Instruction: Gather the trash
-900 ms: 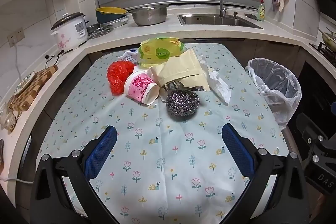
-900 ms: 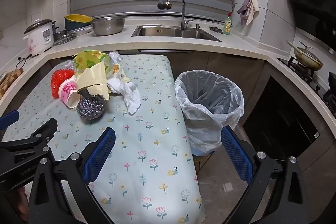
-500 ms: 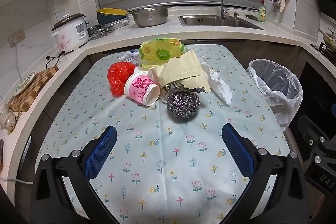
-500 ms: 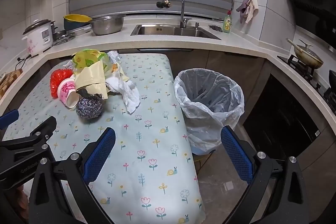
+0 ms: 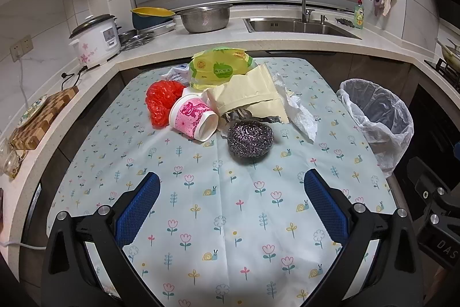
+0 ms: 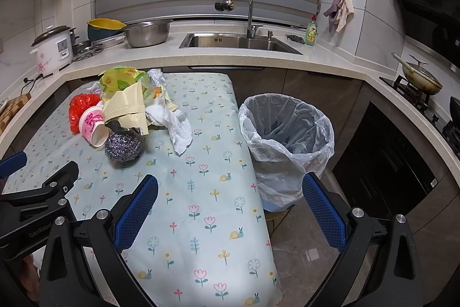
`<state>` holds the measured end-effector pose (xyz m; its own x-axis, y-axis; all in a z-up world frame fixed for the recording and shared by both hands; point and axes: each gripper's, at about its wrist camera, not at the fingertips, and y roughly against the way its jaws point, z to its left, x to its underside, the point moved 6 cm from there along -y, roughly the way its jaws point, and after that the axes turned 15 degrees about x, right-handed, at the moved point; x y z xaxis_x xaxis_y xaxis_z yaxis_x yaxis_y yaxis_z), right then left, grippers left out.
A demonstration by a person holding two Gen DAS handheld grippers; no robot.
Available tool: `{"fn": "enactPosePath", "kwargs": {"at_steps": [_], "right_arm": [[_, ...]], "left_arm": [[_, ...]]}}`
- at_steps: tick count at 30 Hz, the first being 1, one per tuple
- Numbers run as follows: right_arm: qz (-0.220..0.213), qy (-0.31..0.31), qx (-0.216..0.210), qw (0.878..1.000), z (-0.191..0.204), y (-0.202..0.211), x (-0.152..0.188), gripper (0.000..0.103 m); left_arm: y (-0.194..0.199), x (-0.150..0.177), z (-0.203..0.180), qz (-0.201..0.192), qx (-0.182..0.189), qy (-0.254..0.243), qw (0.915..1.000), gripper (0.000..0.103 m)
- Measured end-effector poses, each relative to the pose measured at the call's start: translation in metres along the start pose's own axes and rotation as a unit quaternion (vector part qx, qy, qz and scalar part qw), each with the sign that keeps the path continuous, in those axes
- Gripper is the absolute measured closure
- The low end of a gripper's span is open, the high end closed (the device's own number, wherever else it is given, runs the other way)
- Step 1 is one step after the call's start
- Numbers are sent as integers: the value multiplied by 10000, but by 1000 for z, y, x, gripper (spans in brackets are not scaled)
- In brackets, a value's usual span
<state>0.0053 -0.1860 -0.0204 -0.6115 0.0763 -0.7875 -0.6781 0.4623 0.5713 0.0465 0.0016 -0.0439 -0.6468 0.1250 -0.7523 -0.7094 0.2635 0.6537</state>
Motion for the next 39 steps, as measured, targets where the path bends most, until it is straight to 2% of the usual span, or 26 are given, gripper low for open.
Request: {"fn": "enactPosePath", "kwargs": {"at_steps": [39], "right_arm": [[-19, 30, 5, 10000, 1, 2, 0, 7]], "left_arm": [[4, -3, 3, -69, 15, 37, 10000, 7]]}}
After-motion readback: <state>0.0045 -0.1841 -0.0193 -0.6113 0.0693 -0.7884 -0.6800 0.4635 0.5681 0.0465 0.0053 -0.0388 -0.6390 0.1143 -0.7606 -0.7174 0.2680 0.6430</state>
